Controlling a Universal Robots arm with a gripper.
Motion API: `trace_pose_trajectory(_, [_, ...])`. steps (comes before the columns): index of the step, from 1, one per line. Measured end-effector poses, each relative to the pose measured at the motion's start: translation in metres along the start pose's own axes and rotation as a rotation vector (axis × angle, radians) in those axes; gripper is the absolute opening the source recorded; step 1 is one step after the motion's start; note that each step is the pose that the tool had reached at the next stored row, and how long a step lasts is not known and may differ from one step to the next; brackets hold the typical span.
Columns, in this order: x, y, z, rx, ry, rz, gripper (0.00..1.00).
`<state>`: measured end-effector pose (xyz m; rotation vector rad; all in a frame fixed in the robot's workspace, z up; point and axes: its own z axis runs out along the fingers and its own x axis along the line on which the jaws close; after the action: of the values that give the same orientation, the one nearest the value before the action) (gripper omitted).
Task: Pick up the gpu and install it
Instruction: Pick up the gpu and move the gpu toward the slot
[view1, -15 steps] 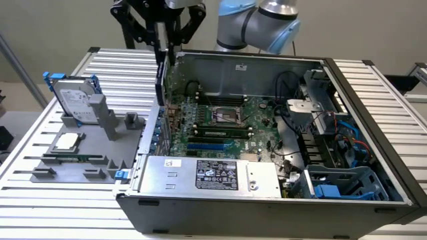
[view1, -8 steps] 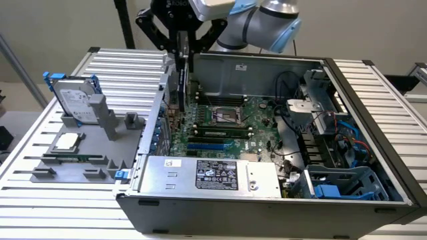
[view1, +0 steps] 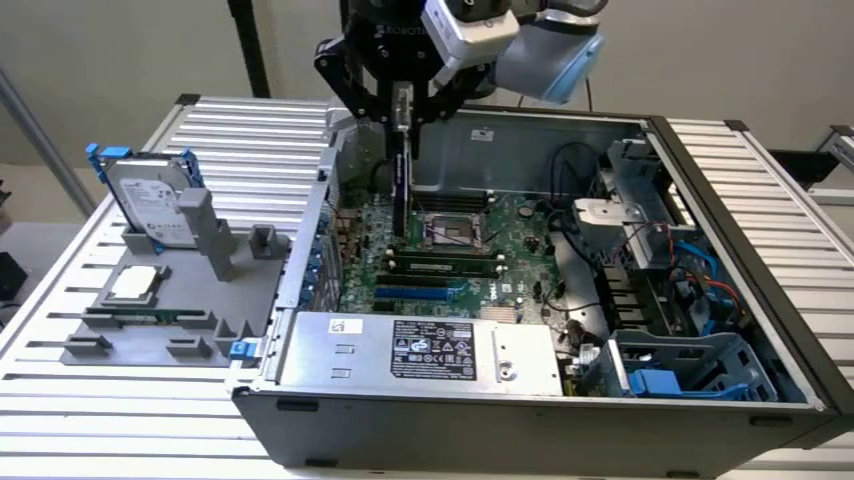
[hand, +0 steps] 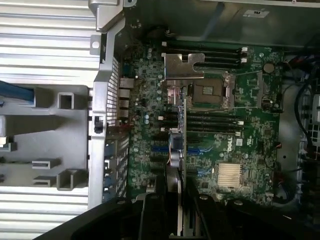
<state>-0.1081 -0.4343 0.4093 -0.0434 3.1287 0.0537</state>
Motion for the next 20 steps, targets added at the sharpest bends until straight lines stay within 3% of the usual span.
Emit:
trace_pose_trajectory(10, [-0.021,-0.0007,0.0183,0.0009,0.0001,0.0,0.0])
trace_pose_trajectory(16, [-0.04,-0.0016,0.0293,0.0008,0.0,0.0,0.0])
trace_pose_trajectory(20, [-0.046,-0.0018,0.0302,0.001,0.0019,0.0,0.0])
